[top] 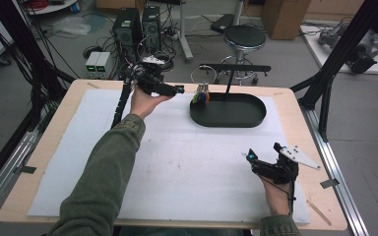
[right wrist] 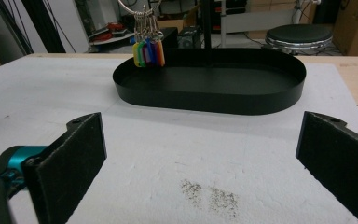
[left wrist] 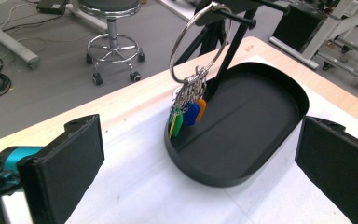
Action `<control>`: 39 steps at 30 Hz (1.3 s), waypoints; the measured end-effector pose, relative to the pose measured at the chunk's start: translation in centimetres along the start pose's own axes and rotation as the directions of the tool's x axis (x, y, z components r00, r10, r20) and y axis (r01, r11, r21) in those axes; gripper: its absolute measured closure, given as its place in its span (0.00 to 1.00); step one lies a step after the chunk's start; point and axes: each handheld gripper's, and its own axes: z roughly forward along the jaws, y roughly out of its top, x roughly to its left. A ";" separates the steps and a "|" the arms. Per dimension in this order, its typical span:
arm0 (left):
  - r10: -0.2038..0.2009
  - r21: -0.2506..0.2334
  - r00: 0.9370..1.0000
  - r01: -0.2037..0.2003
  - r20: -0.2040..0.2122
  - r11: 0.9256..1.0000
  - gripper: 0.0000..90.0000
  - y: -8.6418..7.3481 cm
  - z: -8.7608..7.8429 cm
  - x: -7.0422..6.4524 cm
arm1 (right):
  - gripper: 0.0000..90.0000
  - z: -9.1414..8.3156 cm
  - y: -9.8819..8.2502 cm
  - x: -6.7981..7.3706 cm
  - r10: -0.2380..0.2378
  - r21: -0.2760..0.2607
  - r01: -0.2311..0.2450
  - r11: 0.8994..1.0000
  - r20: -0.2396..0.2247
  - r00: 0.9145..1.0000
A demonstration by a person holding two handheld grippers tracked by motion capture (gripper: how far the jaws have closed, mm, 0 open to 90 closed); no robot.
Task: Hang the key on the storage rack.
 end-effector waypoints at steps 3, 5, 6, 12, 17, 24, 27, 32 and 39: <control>-0.005 0.000 1.000 0.005 -0.012 1.000 0.02 -0.5 -0.7 0.2 | 0.01 0.0 0.0 0.1 0.004 0.002 -0.004 1.000 -0.001 1.000; -0.003 0.011 1.000 0.003 -0.017 1.000 0.02 -0.8 -1.1 0.3 | 0.01 0.0 0.0 0.1 0.000 0.003 0.000 1.000 -0.001 1.000; -0.005 0.009 1.000 0.005 -0.022 1.000 0.02 -1.0 -1.3 0.3 | 0.01 0.0 0.0 0.1 -0.001 0.002 0.001 1.000 0.000 1.000; 0.005 0.016 1.000 -0.005 -0.026 1.000 0.02 -1.9 -2.5 0.2 | 0.01 0.1 0.0 0.2 -0.006 0.005 0.006 1.000 0.001 1.000; 0.005 0.029 1.000 -0.004 -0.026 1.000 0.02 -2.8 -3.2 0.3 | 0.01 0.1 0.0 0.2 -0.011 0.006 0.011 1.000 0.002 1.000; 0.013 0.052 0.999 -0.011 -0.033 0.999 0.02 -4.5 -4.0 0.6 | 0.01 0.1 0.0 0.2 -0.017 0.006 0.017 1.000 0.006 1.000; 0.011 0.063 0.999 -0.009 -0.039 0.998 0.02 -5.4 -4.5 0.9 | 0.01 0.2 0.0 0.3 -0.018 0.009 0.018 1.000 0.006 1.000; -0.002 0.058 0.999 0.005 -0.049 0.998 0.02 -6.3 -5.3 1.2 | 0.01 0.2 0.0 0.4 -0.020 0.016 0.020 1.000 0.005 1.000; -0.002 0.075 0.999 0.005 -0.050 0.997 0.02 -7.7 -5.8 1.1 | 0.01 0.4 0.0 0.5 -0.034 0.021 0.034 0.999 0.004 0.999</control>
